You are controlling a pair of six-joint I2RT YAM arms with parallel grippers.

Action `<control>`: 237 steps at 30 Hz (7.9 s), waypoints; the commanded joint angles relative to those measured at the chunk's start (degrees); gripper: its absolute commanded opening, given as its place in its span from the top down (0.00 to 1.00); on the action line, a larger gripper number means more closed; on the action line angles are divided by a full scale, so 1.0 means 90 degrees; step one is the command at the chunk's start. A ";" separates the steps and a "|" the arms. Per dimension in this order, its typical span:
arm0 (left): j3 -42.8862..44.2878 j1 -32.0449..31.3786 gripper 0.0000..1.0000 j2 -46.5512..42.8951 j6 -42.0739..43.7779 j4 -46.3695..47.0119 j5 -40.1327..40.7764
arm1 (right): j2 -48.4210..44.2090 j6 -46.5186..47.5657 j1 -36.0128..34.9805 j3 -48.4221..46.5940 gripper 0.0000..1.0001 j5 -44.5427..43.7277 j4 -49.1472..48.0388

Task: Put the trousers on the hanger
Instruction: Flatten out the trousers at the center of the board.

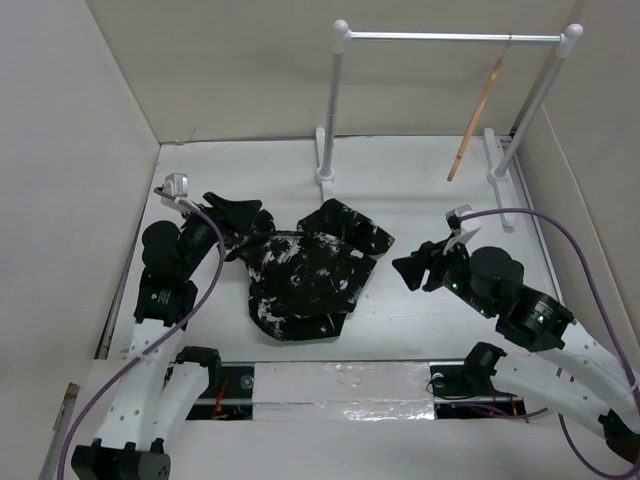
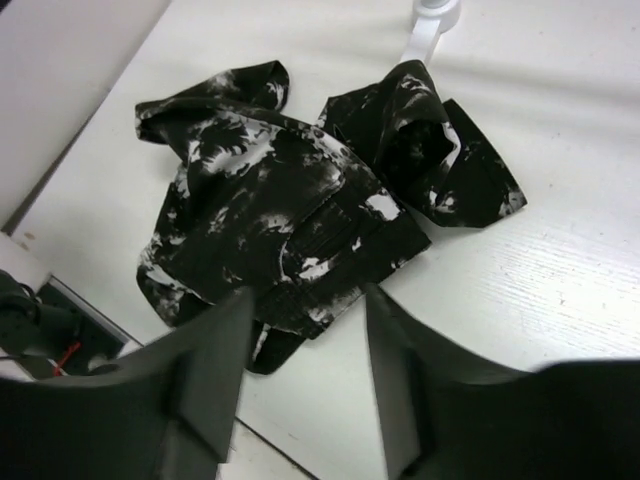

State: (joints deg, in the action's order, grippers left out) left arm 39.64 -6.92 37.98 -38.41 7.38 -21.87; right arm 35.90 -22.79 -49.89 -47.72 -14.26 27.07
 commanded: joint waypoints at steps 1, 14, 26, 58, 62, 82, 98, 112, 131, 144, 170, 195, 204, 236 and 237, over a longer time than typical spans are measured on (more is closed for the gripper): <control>0.0215 0.0036 0.39 0.0194 0.0049 0.0255 -0.0061 | 0.0083 0.0061 0.0006 0.0088 0.40 0.0091 -0.0313; 0.1042 -0.0771 1.00 0.1861 -0.0305 0.1886 0.0005 | 0.0727 -0.0622 0.0065 0.1034 1.00 0.0315 -0.1336; 0.0618 -0.2913 0.44 0.2170 0.0021 0.0032 0.4674 | 0.2455 -0.1218 0.1403 0.2197 0.27 0.2727 -0.3719; -0.1116 -0.0501 1.00 0.2122 -0.1016 0.1233 0.4324 | 0.3865 -0.1632 0.0517 0.2200 1.00 0.1742 -0.6000; -0.0392 -0.0501 1.00 0.0949 -0.0771 0.0430 0.4773 | 0.2880 -0.0763 -0.0607 0.0794 1.00 0.0551 -0.3451; 0.7053 -0.0781 0.73 0.3552 0.0401 -0.1231 0.1570 | 0.2551 0.0553 -0.1989 -0.5410 1.00 -0.2362 0.0420; 0.1617 -0.1829 0.29 0.2970 0.0753 -0.0546 0.2341 | 0.1089 0.0256 0.1080 -0.2159 1.00 -0.1150 0.0275; -0.1562 -0.2706 0.50 0.0964 -0.0808 -0.2264 0.3014 | 0.0992 0.0540 0.2954 -0.2050 1.00 -0.0135 -0.0107; -0.1855 -0.4485 0.19 0.1346 -0.2528 -0.3301 0.4560 | 0.0855 0.0403 0.4069 -0.2041 1.00 0.0862 -0.0244; 0.0542 -0.4485 1.00 0.1094 -0.1528 -0.3696 0.6739 | 0.0952 0.0344 0.4127 -0.1992 1.00 0.1398 -0.0283; 0.2686 -0.5286 0.16 0.3750 -0.0185 -0.3261 0.4831 | 0.1761 -0.0300 0.6782 -0.0489 0.92 0.0636 -0.0887; -0.0575 0.0258 0.09 0.2041 -0.1435 -0.1953 0.5349 | 0.2708 -0.0222 0.0711 0.0889 0.66 0.1975 -0.3113; -0.0352 0.1139 0.01 0.2840 -0.1571 -0.1854 0.5280 | 0.2984 -0.0105 -0.0423 0.0898 0.64 0.1614 -0.3193; -0.0069 -0.3954 0.91 0.2370 -0.1425 -0.2156 0.4391 | 0.2945 0.0041 -0.0395 0.0918 0.65 0.1057 -0.2844; 0.0019 -0.4306 0.82 0.2566 -0.1628 -0.2322 0.4567 | 0.2887 0.0042 -0.0327 0.0908 0.65 0.1125 -0.2793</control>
State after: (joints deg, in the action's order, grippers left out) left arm 39.46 -38.68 56.80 -50.78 -6.70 16.69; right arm 63.66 -23.55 -54.50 -36.82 -1.78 1.06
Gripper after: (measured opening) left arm 0.153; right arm 0.353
